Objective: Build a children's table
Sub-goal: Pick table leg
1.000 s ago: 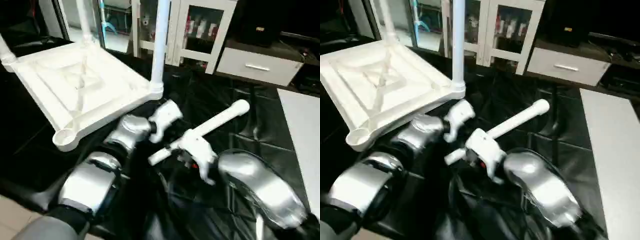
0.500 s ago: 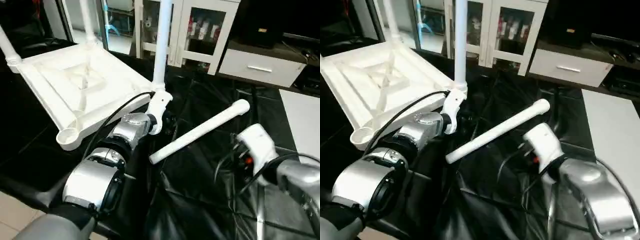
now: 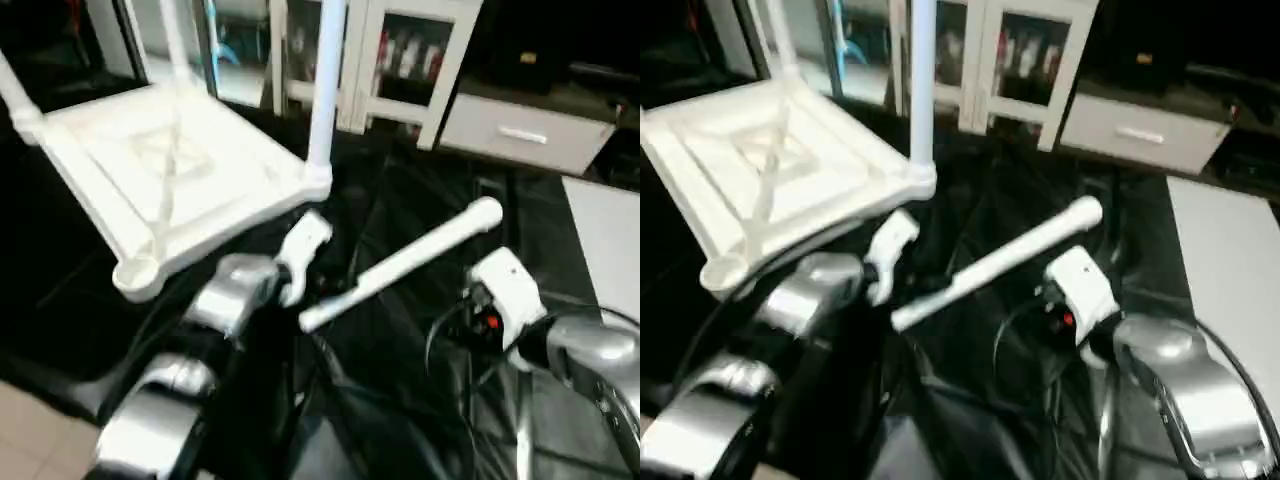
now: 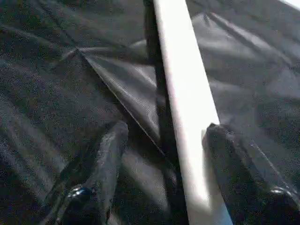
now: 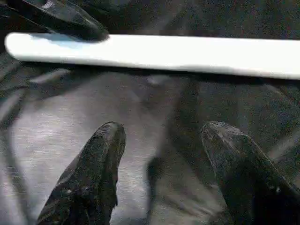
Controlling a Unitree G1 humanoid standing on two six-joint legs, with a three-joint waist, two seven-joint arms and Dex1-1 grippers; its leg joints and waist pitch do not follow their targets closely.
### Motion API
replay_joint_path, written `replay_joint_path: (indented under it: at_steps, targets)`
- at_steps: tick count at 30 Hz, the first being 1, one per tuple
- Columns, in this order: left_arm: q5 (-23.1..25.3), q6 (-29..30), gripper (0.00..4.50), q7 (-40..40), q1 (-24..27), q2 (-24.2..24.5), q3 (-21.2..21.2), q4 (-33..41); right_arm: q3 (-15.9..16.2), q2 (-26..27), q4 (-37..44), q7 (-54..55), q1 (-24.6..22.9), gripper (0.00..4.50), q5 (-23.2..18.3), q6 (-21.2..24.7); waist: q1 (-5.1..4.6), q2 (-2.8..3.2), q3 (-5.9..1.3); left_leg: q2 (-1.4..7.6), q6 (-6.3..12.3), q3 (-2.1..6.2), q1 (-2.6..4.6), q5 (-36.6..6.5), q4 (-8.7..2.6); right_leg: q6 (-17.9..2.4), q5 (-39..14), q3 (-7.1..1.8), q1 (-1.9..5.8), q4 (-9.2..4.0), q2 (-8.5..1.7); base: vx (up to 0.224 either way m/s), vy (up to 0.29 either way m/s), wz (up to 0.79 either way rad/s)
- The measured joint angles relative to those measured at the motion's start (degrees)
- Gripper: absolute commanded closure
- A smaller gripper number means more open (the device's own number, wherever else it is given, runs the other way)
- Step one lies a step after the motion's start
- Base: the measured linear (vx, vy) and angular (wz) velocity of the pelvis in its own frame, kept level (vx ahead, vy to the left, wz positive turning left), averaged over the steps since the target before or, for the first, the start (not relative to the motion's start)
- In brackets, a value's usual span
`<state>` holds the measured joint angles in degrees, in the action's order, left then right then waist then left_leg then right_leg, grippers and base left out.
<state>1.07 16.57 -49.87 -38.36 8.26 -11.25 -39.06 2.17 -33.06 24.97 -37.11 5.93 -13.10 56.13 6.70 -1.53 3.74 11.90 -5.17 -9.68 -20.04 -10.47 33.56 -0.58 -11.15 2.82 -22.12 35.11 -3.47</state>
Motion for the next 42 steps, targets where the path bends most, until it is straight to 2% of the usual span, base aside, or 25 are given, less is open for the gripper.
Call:
replay_joint_path:
  at_steps: [2, 4, 7, 10, 16, 19, 21, 25, 27, 37, 41, 42]
  targets:
    - [0.82, 0.43, 1.05, 0.13, 1.18, 0.19, -0.91, 1.69, 0.21, -1.11, 0.35, -0.71, -0.90, 1.55, -0.27, -0.02, -0.01, 0.00, 0.00, -0.01, 0.00, -0.01, 0.02, 0.00, 0.01, 0.03, -0.01, -0.06, 0.05, -0.01, 0.00, 0.000, 0.000, 0.00]
    - [1.65, 0.91, 0.67, 0.23, 1.89, 0.16, -2.33, 2.37, 0.20, -1.48, 0.35, -0.83, -1.00, 1.55, -0.26, -0.12, -0.17, 0.00, 0.00, -0.03, 0.00, -0.03, 0.05, 0.00, 0.00, 0.11, -0.01, -0.11, 0.07, -0.01, 0.00, 0.000, 0.000, 0.00]
    - [3.69, 1.77, 0.66, 0.83, 2.83, 0.67, -4.36, 4.49, 0.25, -1.60, 0.30, -0.79, -0.99, 1.55, -0.29, -0.25, -0.36, 0.08, -0.05, -0.03, -0.01, -0.03, 0.04, 0.00, -0.04, 0.39, -0.12, -0.13, 0.07, 0.02, 0.03, 0.000, 0.000, 0.00]
    - [3.75, 4.36, 0.26, 0.70, 4.35, 0.87, -5.20, 7.89, 0.38, -1.73, 0.30, -0.78, -0.97, 1.55, -0.49, -0.24, -0.44, 0.18, -0.12, -0.03, -0.01, -0.03, 0.05, 0.00, -0.08, 0.40, -0.13, -0.15, 0.08, 0.03, 0.04, 0.000, 0.000, 0.00]
    - [5.42, 6.11, 0.10, 1.48, 4.56, 1.91, -6.69, 9.76, 0.46, -2.14, 0.29, -0.41, -0.92, 1.55, -0.49, -0.29, -0.53, 0.26, -0.17, -0.04, -0.01, -0.05, 0.05, 0.00, -0.06, 0.41, -0.12, -0.19, 0.09, 0.02, 0.05, 0.000, 0.000, 0.00]
    - [6.18, 6.30, 0.47, 1.41, 4.60, 3.83, -7.16, 10.52, 0.46, -2.15, 0.08, -0.30, -0.78, 1.55, -0.48, -0.49, -0.77, 0.30, -0.19, -0.04, -0.01, -0.04, 0.06, 0.00, -0.10, 0.41, -0.13, -0.18, 0.09, 0.02, 0.06, 0.000, 0.000, 0.00]
    - [6.47, 7.05, 0.50, 1.05, 4.86, 5.02, -7.47, 11.47, 0.46, -2.17, -0.29, -0.29, -0.72, 1.55, -0.48, -0.58, -0.90, 0.32, -0.20, -0.04, -0.01, -0.04, 0.06, 0.00, -0.10, 0.42, -0.13, -0.19, 0.09, 0.02, 0.06, 0.000, 0.000, 0.00]
    - [6.59, 7.48, 0.88, -0.20, 5.94, 7.35, -8.22, 13.66, 0.44, -2.75, -1.59, -0.27, 0.83, 1.55, -0.46, -1.89, -1.11, 0.34, -0.22, -0.05, -0.01, -0.04, 0.06, 0.00, -0.09, 0.43, -0.14, -0.20, 0.08, 0.01, 0.06, 0.000, 0.000, 0.00]
    - [6.62, 7.51, 1.19, -1.15, 6.28, 8.09, -8.42, 14.19, 0.36, -3.14, -2.38, -0.24, 1.82, 1.55, -0.22, -3.06, -1.14, 0.34, -0.22, -0.05, -0.01, -0.04, 0.06, 0.00, -0.10, 0.43, -0.14, -0.19, 0.08, 0.01, 0.06, 0.000, 0.000, 0.00]
    - [6.63, 8.46, 1.90, -3.38, 6.84, 10.47, -9.75, 16.84, 0.78, -3.14, -5.77, 0.00, 3.24, 1.55, 0.53, -5.66, -1.03, 0.31, -0.21, -0.05, -0.01, -0.05, 0.05, 0.00, -0.12, 0.38, -0.11, -0.20, 0.06, 0.01, 0.06, 0.000, 0.000, 0.00]
    - [6.62, 7.12, 2.38, -3.60, 7.16, 11.37, -9.94, 17.16, 0.88, -3.07, -7.72, 0.97, 4.85, 1.55, 1.83, -9.12, -0.99, 0.28, -0.19, -0.05, -0.01, -0.05, 0.05, 0.00, -0.11, 0.42, -0.13, -0.20, 0.03, 0.02, 0.06, 0.000, 0.000, 0.00]
    - [6.60, 6.16, 2.38, -3.98, 7.24, 11.91, -9.95, 17.16, 1.08, -3.10, -8.57, 1.83, 5.59, 1.55, 3.05, -11.36, -1.03, 0.25, -0.17, -0.04, -0.01, -0.05, 0.05, 0.00, -0.10, 0.43, -0.13, -0.19, -0.02, 0.04, 0.06, 0.000, 0.000, 0.00]
